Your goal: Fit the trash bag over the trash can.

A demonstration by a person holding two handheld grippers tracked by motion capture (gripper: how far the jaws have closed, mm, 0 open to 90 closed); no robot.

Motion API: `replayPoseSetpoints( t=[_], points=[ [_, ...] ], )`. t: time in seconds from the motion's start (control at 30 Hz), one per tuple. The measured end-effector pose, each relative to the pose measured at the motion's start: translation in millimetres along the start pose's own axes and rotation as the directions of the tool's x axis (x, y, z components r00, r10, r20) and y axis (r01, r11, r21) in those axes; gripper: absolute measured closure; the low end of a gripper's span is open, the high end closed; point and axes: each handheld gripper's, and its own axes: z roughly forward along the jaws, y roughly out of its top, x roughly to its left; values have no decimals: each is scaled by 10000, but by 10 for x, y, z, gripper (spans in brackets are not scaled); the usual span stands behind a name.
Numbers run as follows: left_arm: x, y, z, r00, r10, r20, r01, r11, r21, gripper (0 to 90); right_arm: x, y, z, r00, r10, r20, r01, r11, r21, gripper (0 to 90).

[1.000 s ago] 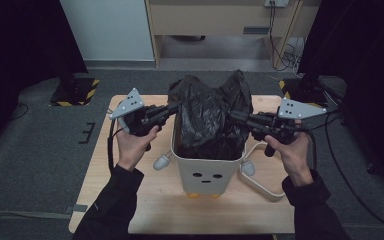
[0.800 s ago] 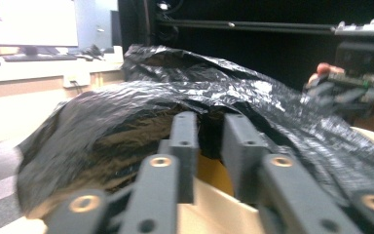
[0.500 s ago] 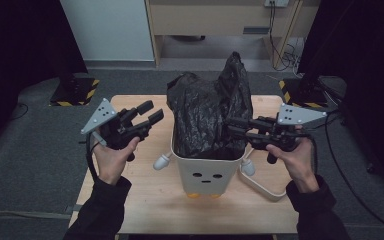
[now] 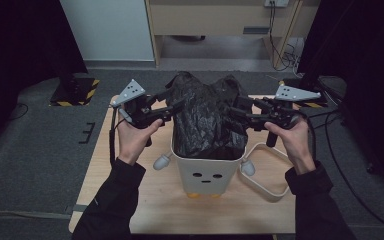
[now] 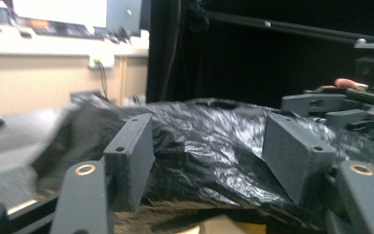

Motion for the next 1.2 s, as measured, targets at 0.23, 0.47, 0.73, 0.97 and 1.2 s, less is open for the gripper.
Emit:
replayPoseSetpoints(
  t=[0.23, 0.47, 0.73, 0.97, 1.2],
  points=[
    [30, -123, 88, 9976, -463, 521, 434, 9975, 557, 556, -29, -123, 101, 9996, 266, -118, -264, 9996, 139, 650],
    [-11, -84, 73, 9993, -179, 320, 174, 9997, 177, 830, 22, -46, 86, 9982, -307, 514, 327, 9987, -399, 841],
    [-353, -119, -299, 9888, 1018, 1090, -990, 9946, -307, 897, 273, 19, -128, 9913, -1184, -571, 1134, 9899, -849, 855],
    [-546, -291, -430, 9838, 1123, 1400, -1158, 9931, 174, 889, 458, -197, -222, 9834, -1283, -1282, 1262, 9917, -243, 828],
    [-533, -279, -380, 9881, 768, 1332, -774, 9970, -11, 726, 488, -166, -112, 9854, -1227, -1181, 1242, 9922, 58, 720]
  ],
)
